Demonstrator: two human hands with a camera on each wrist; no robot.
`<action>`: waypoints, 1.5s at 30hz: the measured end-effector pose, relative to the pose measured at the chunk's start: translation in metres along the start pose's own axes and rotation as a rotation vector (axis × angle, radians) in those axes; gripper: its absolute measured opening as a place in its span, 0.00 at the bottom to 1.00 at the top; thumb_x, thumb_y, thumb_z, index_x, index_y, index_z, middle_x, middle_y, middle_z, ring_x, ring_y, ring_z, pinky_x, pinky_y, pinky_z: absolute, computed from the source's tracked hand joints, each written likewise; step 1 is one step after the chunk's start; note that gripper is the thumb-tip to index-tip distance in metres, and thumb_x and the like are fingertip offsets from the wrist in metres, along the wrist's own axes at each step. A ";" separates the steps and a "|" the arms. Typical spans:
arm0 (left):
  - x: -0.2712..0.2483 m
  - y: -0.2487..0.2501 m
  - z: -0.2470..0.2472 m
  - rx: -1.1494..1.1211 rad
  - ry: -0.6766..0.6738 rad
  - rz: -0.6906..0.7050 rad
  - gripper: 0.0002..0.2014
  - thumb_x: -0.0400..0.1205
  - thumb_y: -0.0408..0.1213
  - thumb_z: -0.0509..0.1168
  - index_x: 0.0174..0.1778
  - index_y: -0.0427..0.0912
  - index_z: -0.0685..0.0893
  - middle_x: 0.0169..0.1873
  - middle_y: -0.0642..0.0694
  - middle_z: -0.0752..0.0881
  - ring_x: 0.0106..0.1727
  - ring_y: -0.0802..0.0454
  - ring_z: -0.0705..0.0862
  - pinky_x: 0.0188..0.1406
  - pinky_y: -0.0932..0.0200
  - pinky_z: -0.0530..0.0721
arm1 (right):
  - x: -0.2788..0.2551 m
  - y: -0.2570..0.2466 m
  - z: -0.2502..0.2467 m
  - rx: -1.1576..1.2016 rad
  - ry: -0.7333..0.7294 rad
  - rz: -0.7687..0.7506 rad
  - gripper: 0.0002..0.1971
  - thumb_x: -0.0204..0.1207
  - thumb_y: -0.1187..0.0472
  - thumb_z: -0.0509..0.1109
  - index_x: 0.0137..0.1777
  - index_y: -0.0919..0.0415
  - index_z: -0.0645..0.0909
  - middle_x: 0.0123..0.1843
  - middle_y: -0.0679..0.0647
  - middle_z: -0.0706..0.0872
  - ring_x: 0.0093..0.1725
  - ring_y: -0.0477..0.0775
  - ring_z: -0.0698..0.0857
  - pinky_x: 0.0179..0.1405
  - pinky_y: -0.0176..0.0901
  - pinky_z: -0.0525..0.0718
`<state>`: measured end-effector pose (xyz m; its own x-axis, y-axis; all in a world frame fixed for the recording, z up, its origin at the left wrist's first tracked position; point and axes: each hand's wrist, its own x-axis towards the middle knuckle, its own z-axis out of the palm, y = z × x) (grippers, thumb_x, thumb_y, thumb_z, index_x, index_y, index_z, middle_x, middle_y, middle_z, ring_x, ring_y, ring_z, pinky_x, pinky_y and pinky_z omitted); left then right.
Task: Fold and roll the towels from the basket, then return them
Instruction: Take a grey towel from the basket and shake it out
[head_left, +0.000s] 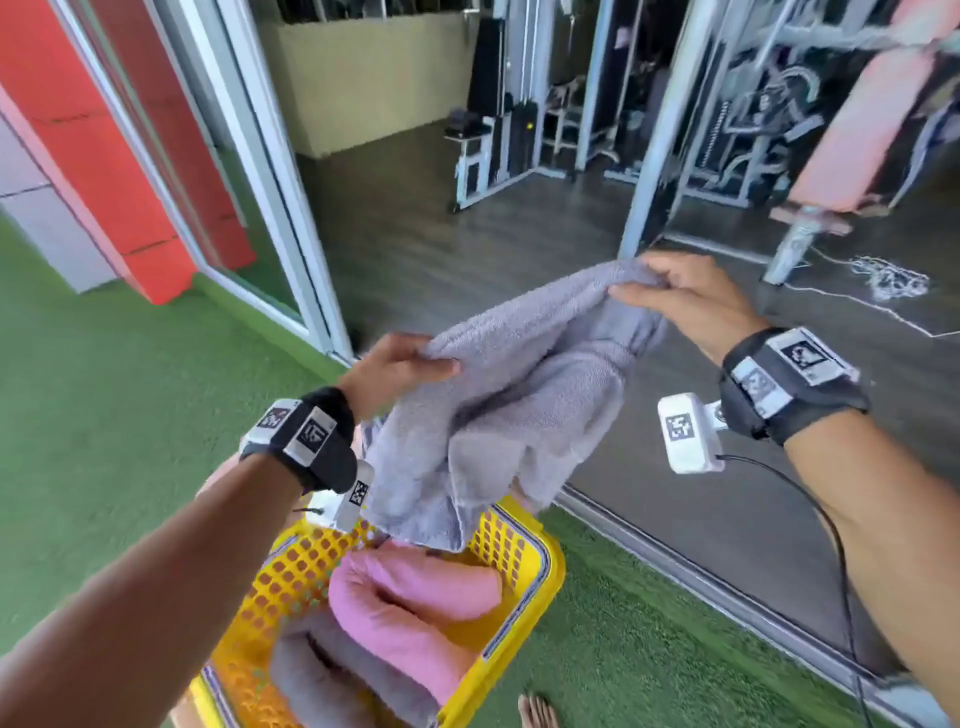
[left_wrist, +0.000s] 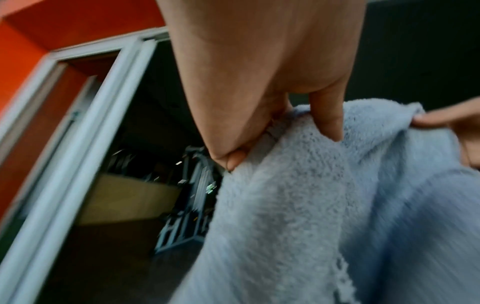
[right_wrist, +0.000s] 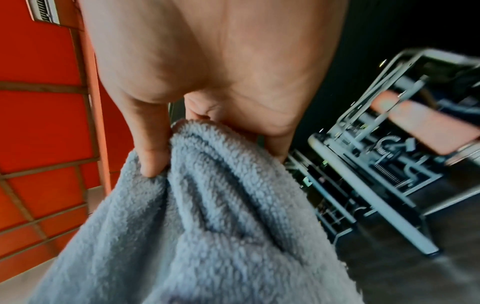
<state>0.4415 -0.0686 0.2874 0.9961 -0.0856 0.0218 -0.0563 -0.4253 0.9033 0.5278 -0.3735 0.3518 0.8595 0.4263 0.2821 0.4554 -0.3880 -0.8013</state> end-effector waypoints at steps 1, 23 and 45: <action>-0.004 0.015 -0.001 0.051 -0.008 0.072 0.21 0.78 0.34 0.72 0.18 0.50 0.80 0.19 0.60 0.71 0.24 0.66 0.67 0.25 0.70 0.65 | -0.025 -0.001 -0.009 -0.014 0.038 0.018 0.07 0.75 0.56 0.75 0.41 0.59 0.83 0.34 0.50 0.80 0.37 0.43 0.76 0.40 0.40 0.71; -0.054 0.241 0.208 0.415 -0.761 0.488 0.06 0.77 0.38 0.72 0.44 0.40 0.91 0.42 0.49 0.91 0.49 0.60 0.86 0.61 0.60 0.78 | -0.296 -0.031 -0.044 0.559 0.282 0.261 0.15 0.75 0.55 0.71 0.58 0.61 0.86 0.53 0.52 0.87 0.51 0.50 0.84 0.53 0.46 0.75; -0.149 0.097 0.188 -0.101 -0.546 0.156 0.12 0.85 0.36 0.64 0.36 0.36 0.78 0.31 0.47 0.71 0.35 0.56 0.69 0.33 0.59 0.66 | -0.292 -0.020 0.034 0.535 0.087 0.214 0.03 0.77 0.64 0.71 0.49 0.60 0.85 0.47 0.54 0.88 0.47 0.46 0.82 0.46 0.35 0.76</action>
<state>0.2746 -0.2668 0.2911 0.7957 -0.6042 -0.0422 -0.1657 -0.2842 0.9443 0.2600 -0.4628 0.2677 0.9457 0.3064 0.1085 0.1083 0.0178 -0.9940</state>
